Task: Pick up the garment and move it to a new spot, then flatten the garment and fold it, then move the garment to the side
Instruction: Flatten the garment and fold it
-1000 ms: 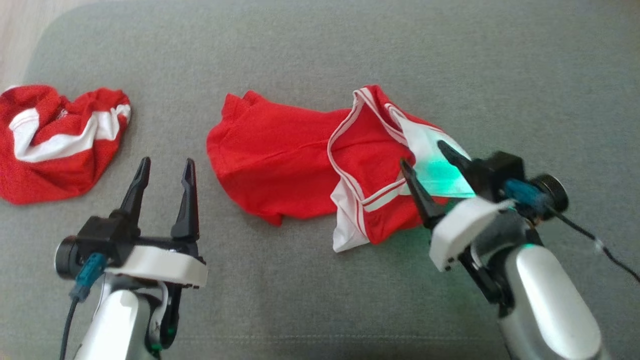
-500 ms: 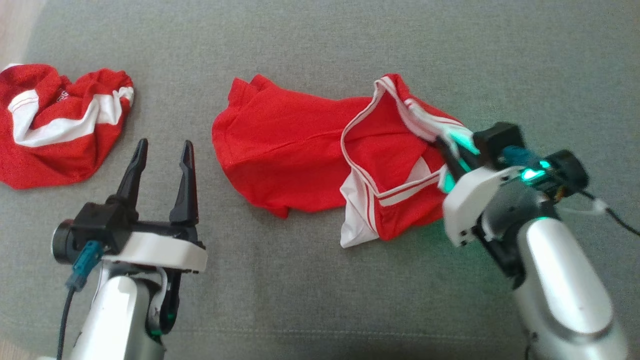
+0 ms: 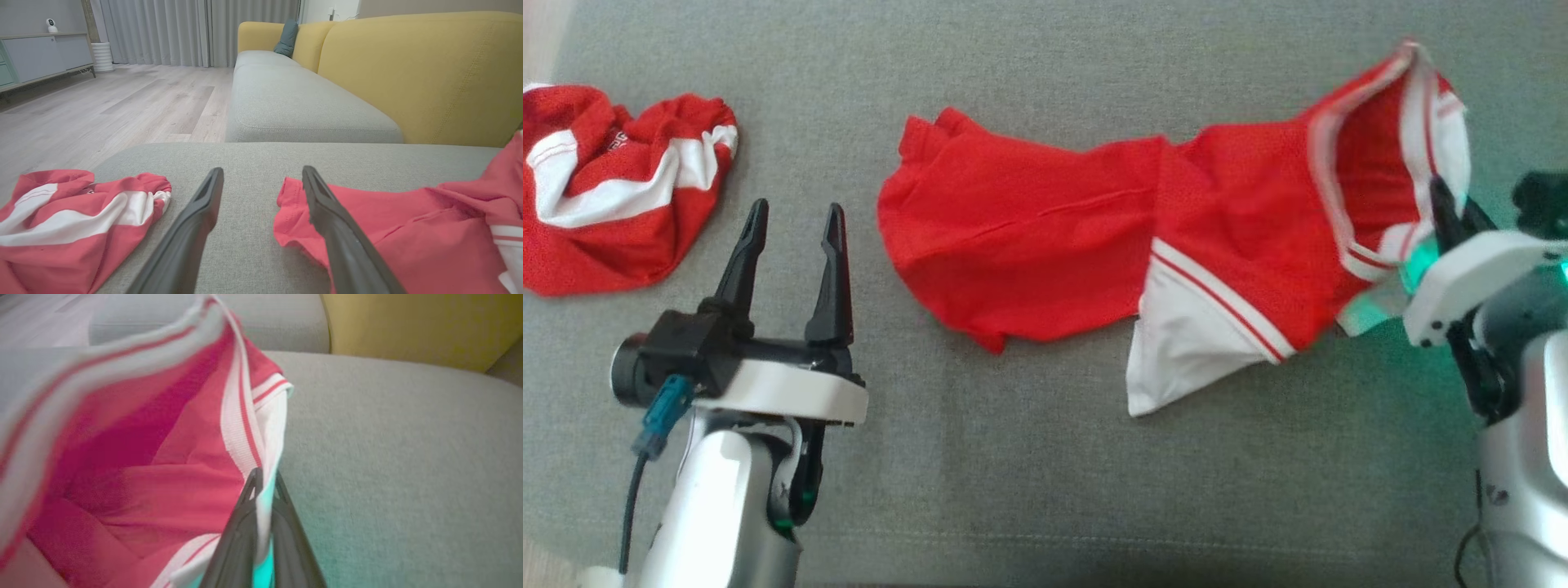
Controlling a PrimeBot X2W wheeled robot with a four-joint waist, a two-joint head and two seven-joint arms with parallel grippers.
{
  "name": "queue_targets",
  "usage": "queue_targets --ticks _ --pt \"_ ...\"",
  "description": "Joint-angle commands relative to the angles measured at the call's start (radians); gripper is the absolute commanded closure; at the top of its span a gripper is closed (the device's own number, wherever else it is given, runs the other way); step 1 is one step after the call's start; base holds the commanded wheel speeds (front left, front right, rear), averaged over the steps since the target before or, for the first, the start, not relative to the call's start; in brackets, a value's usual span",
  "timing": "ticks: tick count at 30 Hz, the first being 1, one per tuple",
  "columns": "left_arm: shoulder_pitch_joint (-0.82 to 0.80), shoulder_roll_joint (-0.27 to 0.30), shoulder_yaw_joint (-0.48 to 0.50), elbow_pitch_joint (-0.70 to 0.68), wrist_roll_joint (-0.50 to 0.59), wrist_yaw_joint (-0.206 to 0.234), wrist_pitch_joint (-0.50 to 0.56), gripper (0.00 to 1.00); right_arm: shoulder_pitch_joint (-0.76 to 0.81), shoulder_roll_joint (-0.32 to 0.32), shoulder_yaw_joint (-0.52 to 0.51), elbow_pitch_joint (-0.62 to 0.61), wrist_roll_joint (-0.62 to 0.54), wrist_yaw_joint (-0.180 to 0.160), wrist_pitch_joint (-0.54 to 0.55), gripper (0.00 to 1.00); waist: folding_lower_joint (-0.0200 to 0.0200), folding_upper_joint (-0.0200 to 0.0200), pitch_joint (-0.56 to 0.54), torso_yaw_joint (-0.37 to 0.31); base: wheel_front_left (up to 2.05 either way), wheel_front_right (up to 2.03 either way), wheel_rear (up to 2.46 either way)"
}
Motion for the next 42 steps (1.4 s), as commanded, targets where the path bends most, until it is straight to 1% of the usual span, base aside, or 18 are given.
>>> queue_targets --ticks 1,3,4,5,6,7,10,14,17,20,26,30,36,42 --pt "-0.038 0.007 0.047 -0.032 0.009 -0.007 -0.008 0.0 -0.015 -0.013 -0.011 0.003 0.0 -0.001 -0.024 1.0 0.0 0.0 0.003 0.002 0.0 0.0 0.0" --pt "-0.04 0.003 0.049 -0.032 0.013 -0.011 -0.008 0.0 -0.01 -0.013 -0.049 0.059 -0.001 -0.001 -0.05 1.0 0.0 0.0 0.006 0.002 0.0 0.0 0.0" --pt "-0.04 0.003 0.049 -0.032 0.013 -0.011 -0.008 0.0 -0.01 -0.013 -0.049 0.059 -0.001 -0.001 -0.05 1.0 0.0 0.0 0.006 0.002 0.0 0.0 0.0" --pt "-0.04 0.002 0.05 -0.031 0.014 -0.013 -0.008 0.0 -0.009 -0.015 -0.064 0.083 -0.007 -0.001 -0.067 0.73 0.0 0.0 0.007 0.002 0.0 0.0 0.0" --pt "-0.04 0.001 0.052 -0.031 0.016 -0.014 -0.008 0.0 -0.008 -0.012 -0.08 0.105 -0.008 -0.001 -0.084 0.26 0.0 0.0 0.007 0.0 0.0 0.0 0.0" --pt "-0.039 0.0 0.055 -0.03 0.018 -0.016 -0.008 0.0 -0.008 -0.008 -0.093 0.125 -0.009 -0.001 -0.103 0.0 0.0 0.0 0.007 -0.002 0.0 0.0 0.0" --pt "-0.034 0.0 0.061 -0.026 0.024 -0.019 -0.008 0.0 -0.007 0.005 -0.125 0.166 -0.017 -0.001 -0.166 0.0 0.0 0.0 0.002 -0.011 0.0 0.0 0.0" --pt "-0.02 -0.001 0.069 -0.019 0.031 -0.022 -0.008 0.0 -0.003 0.029 -0.14 0.153 -0.003 -0.001 -0.27 0.0 0.0 0.0 -0.016 -0.025 0.0 0.0 0.0" --pt "-0.007 0.0 0.074 -0.015 0.036 -0.024 -0.008 0.0 0.015 0.037 -0.108 0.094 0.02 -0.001 -0.334 0.0 0.0 0.0 -0.033 -0.034 0.0 0.0 0.0" --pt "0.009 0.002 0.08 -0.012 0.04 -0.023 -0.008 0.0 0.049 0.04 -0.049 -0.002 0.032 -0.001 -0.366 0.0 0.0 0.0 -0.056 -0.046 0.0 0.0 0.0" --pt "0.04 0.006 0.083 -0.009 0.047 -0.022 -0.008 0.0 0.144 0.052 0.067 -0.208 0.048 -0.001 -0.35 0.0 0.0 0.0 -0.096 -0.059 0.0 0.0 0.0" --pt "0.057 0.009 0.082 -0.006 0.049 -0.023 -0.008 0.0 0.214 0.062 0.12 -0.299 0.052 -0.001 -0.319 0.0 0.0 0.0 -0.119 -0.064 0.0 0.0 0.0" --pt "0.083 0.009 0.077 0.001 0.05 -0.022 -0.008 0.0 0.305 0.077 0.16 -0.367 0.063 -0.001 -0.283 0.0 0.0 0.0 -0.143 -0.069 0.0 0.0 0.0" --pt "0.098 0.01 0.072 0.006 0.048 -0.02 -0.008 0.0 0.338 0.083 0.164 -0.396 0.066 -0.001 -0.268 0.0 0.0 0.0 -0.149 -0.072 0.0 0.0 0.0"
